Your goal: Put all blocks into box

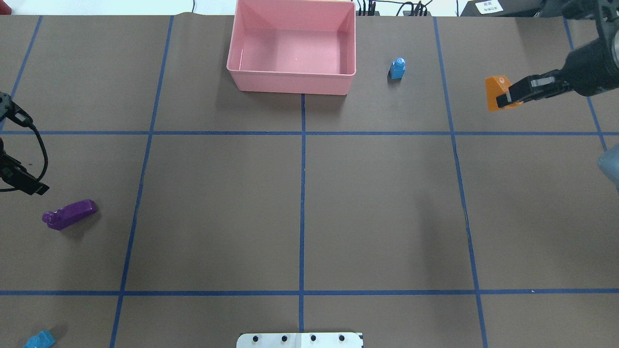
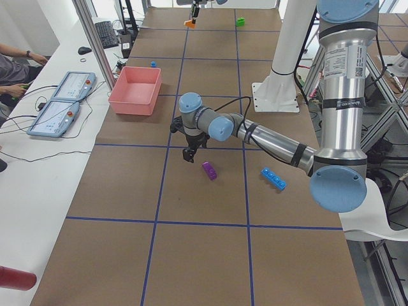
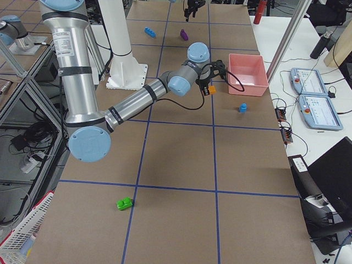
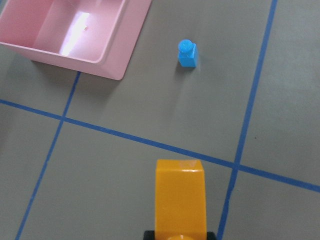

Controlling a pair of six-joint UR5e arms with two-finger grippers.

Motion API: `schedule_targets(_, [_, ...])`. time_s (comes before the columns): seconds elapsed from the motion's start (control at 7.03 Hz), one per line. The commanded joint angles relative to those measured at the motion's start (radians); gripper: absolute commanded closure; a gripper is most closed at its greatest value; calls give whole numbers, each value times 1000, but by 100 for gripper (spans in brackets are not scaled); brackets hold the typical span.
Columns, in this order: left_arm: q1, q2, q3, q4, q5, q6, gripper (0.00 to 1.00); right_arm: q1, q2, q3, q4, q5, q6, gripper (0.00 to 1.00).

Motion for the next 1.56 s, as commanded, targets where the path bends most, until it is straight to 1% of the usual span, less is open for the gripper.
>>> schedule_targets(0.0, [108,30,4,-43,66,15,1,0,181,-45,-3,-15,-1,100])
schedule_targets(0.14, [130,28,12,-43,66,18,1,-27,241,-71,-3,-60,-1,100])
schedule_targets(0.28, [147,22,33,-43,78,18,1,-99,268,-76,2,-151,-2,100])
schedule_targets(0.43, [156,16,58,-46,104,19,1,-172,321,-111,-3,-258,-4,100])
schedule_targets(0.57, [157,15,75,-45,107,45,1,-206,399,-179,-4,-309,-4,100])
schedule_targets(0.71, [157,11,99,-48,106,74,1,-207,453,-242,-4,-314,-5,100])
schedule_targets(1.0, [159,-18,142,-53,106,75,1,-210,550,-376,5,-322,-15,100])
schedule_targets(1.28, [183,-21,191,-123,106,71,1,-211,647,-507,8,-378,-18,100])
schedule_targets(1.42, [190,-22,205,-128,106,67,1,-211,717,-599,8,-386,-18,100])
